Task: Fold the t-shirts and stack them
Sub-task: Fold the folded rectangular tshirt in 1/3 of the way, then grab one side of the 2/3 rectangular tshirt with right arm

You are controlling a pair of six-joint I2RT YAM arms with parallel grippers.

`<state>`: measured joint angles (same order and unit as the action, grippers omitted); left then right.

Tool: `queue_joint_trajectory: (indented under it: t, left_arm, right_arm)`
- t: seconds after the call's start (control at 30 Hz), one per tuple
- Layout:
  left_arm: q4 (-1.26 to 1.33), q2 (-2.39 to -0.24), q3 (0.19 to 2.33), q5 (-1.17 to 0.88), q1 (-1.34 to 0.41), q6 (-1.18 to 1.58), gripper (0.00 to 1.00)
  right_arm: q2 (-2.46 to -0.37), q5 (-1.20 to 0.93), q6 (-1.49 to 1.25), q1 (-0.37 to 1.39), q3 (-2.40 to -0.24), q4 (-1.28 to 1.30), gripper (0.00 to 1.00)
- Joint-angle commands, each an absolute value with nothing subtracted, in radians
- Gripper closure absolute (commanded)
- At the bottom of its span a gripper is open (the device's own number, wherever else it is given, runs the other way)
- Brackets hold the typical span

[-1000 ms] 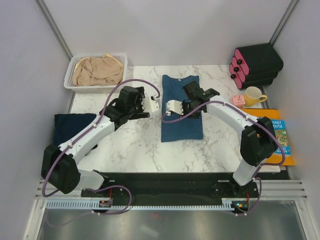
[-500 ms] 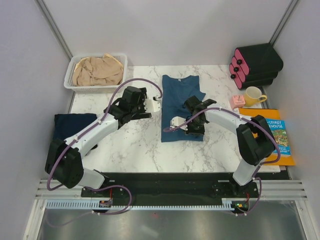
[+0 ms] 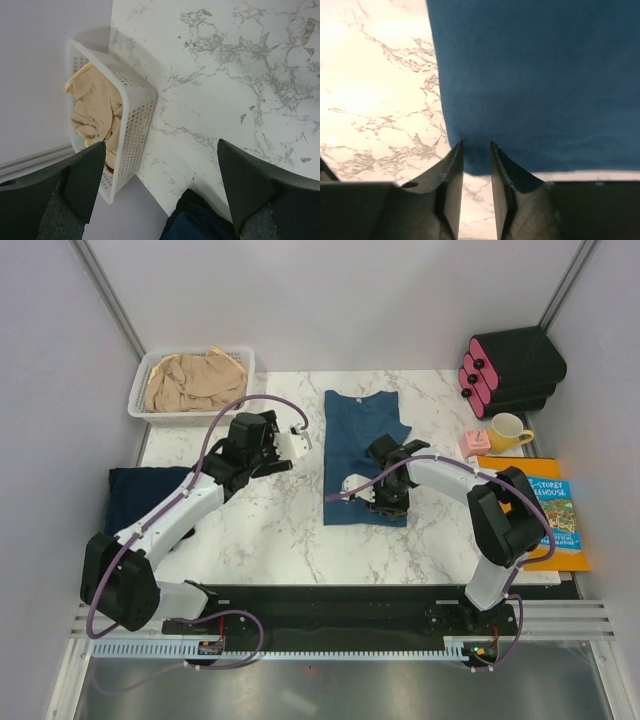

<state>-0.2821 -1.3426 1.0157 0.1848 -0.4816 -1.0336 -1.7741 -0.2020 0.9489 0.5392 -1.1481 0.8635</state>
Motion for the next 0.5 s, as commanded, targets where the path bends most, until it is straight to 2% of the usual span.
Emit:
queue_joint_trajectory:
  t: [0.0, 0.03, 0.07, 0.1, 0.33, 0.47]
  left_arm:
    - [-0.242, -1.289, 1.026, 0.238, -0.436, -0.944, 0.0]
    - [-0.236, -1.289, 1.029, 0.254, -0.428, -0.928, 0.0]
    - [-0.224, -1.287, 1.031, 0.27, -0.417, -0.92, 0.0]
    - [-0.219, -1.285, 1.034, 0.293, -0.396, -0.913, 0.0]
    - [-0.196, -1.292, 1.04, 0.337, -0.272, -0.844, 0.0]
    - [-0.213, -1.313, 1.066, 0.351, -0.219, -0.804, 0.0]
  right_arm:
    - [-1.66, -0.236, 0.902, 0.551, -1.268, 0.951, 0.58]
    - [-1.628, -0.241, 0.893, 0.564, -1.275, 0.956, 0.54]
    - [-1.612, -0.242, 0.887, 0.572, -1.273, 0.954, 0.44]
    - [-1.6, -0.238, 0.867, 0.581, -1.261, 0.93, 0.41]
    - [-1.451, -0.172, 0.729, 0.725, -1.011, 0.596, 0.36]
    - [-1.456, -0.085, 0.673, 0.781, -0.89, 0.427, 0.36]
